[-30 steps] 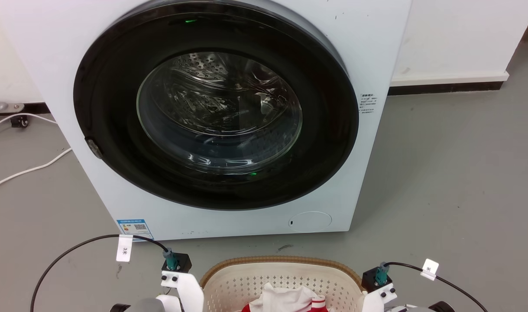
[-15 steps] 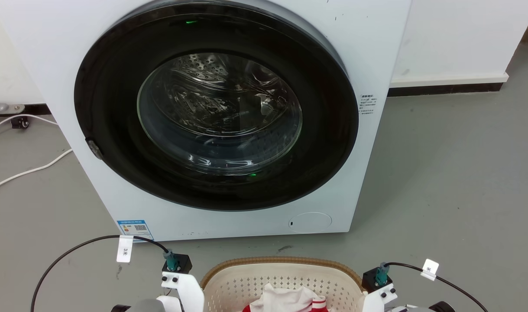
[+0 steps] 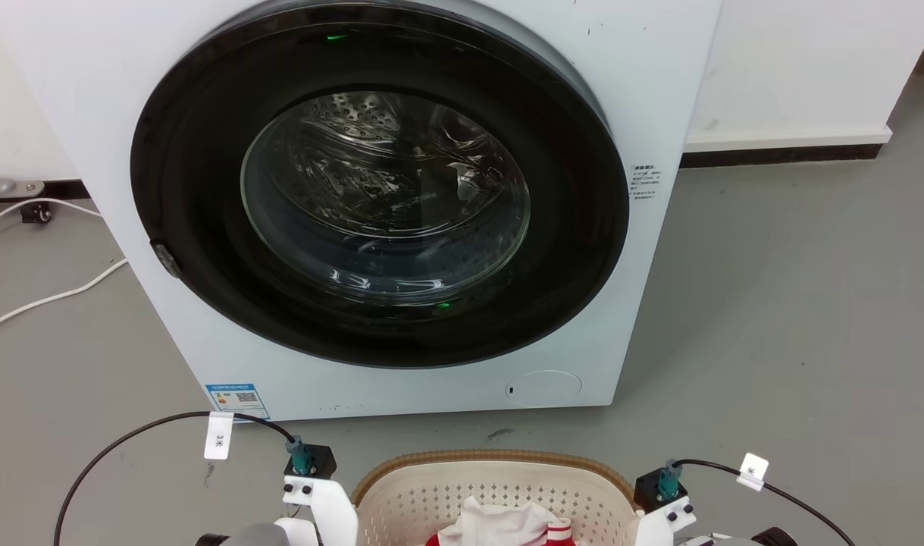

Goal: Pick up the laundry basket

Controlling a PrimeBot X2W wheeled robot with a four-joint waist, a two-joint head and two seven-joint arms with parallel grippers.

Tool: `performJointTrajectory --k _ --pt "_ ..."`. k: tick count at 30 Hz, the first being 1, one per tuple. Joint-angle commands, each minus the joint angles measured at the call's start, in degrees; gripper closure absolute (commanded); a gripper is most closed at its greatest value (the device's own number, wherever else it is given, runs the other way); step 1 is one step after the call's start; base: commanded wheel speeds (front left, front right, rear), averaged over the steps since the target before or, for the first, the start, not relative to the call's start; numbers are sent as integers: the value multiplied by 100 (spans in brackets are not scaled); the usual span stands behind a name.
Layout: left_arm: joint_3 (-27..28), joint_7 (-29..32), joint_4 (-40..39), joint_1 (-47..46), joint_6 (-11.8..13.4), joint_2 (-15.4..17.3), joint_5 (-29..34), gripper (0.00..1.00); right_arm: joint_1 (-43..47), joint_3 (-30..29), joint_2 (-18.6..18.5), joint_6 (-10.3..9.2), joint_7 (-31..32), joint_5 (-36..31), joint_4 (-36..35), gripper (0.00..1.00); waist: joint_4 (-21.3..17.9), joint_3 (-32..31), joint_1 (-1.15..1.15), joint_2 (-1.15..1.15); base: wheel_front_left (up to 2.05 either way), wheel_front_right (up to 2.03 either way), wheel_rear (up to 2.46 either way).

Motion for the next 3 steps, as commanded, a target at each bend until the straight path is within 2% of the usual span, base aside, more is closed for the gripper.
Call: performJointTrajectory --k 1,3 --pt "-37 -44 -23 -111 -26 -17 -9 100 -2 34 15 67 9 -28 -58 100 3 0 0 0 0 0 0" --pt "-60 -38 -21 -118 -26 -19 -42 100 0 34 13 67 13 -26 -59 100 6 1 0 0 0 0 0"
